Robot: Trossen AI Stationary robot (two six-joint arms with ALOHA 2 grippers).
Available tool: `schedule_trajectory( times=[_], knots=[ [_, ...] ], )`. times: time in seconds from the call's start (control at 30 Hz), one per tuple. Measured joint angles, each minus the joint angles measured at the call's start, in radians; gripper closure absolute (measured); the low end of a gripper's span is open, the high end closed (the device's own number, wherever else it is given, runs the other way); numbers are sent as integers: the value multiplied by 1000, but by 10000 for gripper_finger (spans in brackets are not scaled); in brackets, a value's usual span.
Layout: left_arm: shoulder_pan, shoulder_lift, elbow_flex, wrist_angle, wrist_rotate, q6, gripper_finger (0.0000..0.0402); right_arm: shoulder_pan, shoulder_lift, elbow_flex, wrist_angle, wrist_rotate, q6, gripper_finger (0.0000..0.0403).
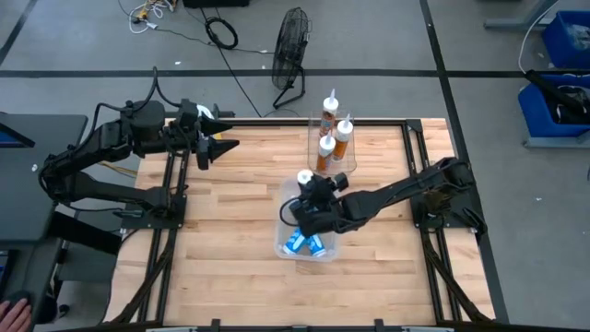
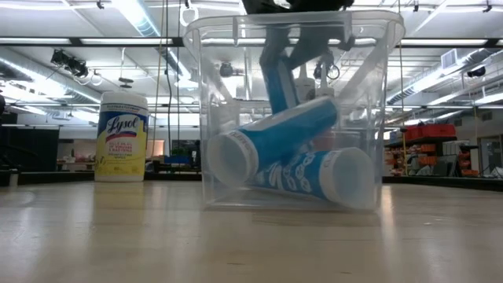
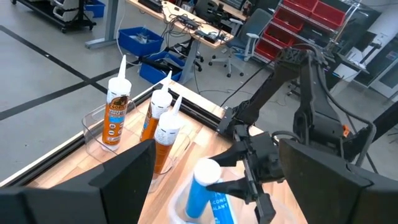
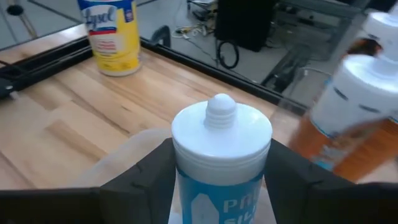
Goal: Sort silicone sealant tubes
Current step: Adjust the blue sealants in the bottom transparent bin
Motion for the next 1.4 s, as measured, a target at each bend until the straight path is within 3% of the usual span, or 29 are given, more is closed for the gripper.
schedule_trajectory(
  times=[0.23,0.47,0.6,0.9,1.23,1.4],
  knots=[
    [0,0,0,0,-12,1,60,27,0,0,-67,41,105,209],
    [0,0,0,0,-15,-12,60,43,-3,2,-189,13,219,150],
    [0,0,0,0,-15,-12,60,47,-4,2,-246,-36,252,139],
    [0,0,0,0,-15,-16,60,57,-15,2,-233,-88,242,139],
    [0,0,0,-2,-15,-17,60,65,-114,2,-256,-103,224,131],
    [0,0,0,-2,-15,-17,60,63,-189,2,-237,-242,190,131]
  ],
)
